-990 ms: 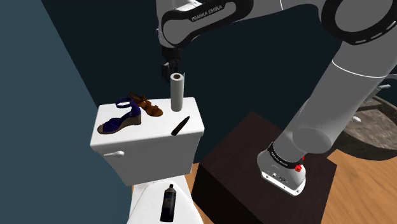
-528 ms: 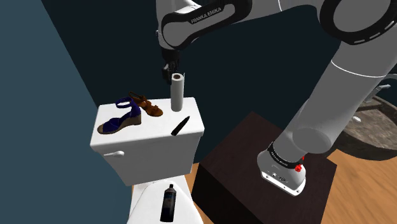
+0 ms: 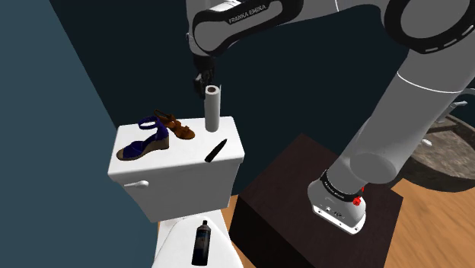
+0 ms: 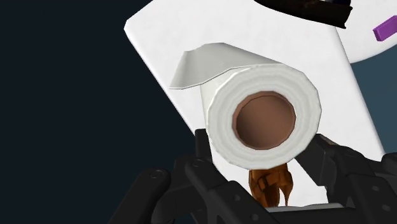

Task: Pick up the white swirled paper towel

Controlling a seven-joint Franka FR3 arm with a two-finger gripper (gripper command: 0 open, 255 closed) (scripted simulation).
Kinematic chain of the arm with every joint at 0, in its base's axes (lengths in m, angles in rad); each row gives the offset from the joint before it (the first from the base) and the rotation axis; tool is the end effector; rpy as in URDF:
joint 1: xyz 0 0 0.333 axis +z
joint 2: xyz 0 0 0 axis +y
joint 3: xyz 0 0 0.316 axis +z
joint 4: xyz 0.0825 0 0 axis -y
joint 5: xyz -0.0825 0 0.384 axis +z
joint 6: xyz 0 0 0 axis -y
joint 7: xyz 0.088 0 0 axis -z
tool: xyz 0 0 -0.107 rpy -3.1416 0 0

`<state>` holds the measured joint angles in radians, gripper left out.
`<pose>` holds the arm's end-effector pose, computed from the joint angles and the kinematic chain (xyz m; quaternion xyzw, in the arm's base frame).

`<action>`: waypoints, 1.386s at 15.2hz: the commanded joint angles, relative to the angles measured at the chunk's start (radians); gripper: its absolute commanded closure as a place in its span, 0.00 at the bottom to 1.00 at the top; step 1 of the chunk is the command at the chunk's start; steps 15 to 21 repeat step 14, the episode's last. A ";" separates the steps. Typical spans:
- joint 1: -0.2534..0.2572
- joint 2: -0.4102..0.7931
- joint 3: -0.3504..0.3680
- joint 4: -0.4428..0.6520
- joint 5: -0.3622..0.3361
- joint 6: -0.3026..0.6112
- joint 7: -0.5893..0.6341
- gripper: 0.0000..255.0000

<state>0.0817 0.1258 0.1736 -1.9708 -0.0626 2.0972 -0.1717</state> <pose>0.5655 0.1420 0.4089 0.9739 0.2265 0.0021 0.0162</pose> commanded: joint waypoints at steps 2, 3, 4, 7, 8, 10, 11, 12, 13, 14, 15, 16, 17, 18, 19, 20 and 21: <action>-0.001 -0.015 0.000 0.021 0.004 -0.036 -0.005 1.00; -0.001 -0.019 0.000 0.029 0.005 -0.049 -0.006 1.00; -0.001 -0.024 0.000 0.038 0.006 -0.061 -0.007 1.00; -0.002 -0.035 0.001 0.065 0.010 -0.099 -0.010 1.00; -0.002 -0.038 0.001 0.074 0.010 -0.112 -0.011 1.00; -0.002 -0.045 0.001 0.094 0.012 -0.138 -0.012 1.00; -0.002 -0.047 0.001 0.104 0.013 -0.150 -0.013 1.00; -0.002 -0.050 0.001 0.114 0.014 -0.163 -0.014 1.00; -0.002 -0.051 0.001 0.115 0.014 -0.165 -0.014 1.00; -0.002 -0.050 0.001 0.116 0.014 -0.165 -0.014 1.00; -0.002 -0.050 0.001 0.116 0.014 -0.165 -0.014 1.00; -0.002 -0.050 0.001 0.116 0.014 -0.165 -0.014 1.00; -0.002 -0.050 0.001 0.116 0.014 -0.165 -0.014 1.00; -0.002 -0.050 0.001 0.116 0.014 -0.165 -0.014 1.00; -0.002 -0.050 0.001 0.116 0.014 -0.165 -0.014 1.00; -0.002 -0.050 0.001 0.116 0.014 -0.165 -0.014 1.00; -0.002 -0.050 0.001 0.116 0.014 -0.165 -0.014 1.00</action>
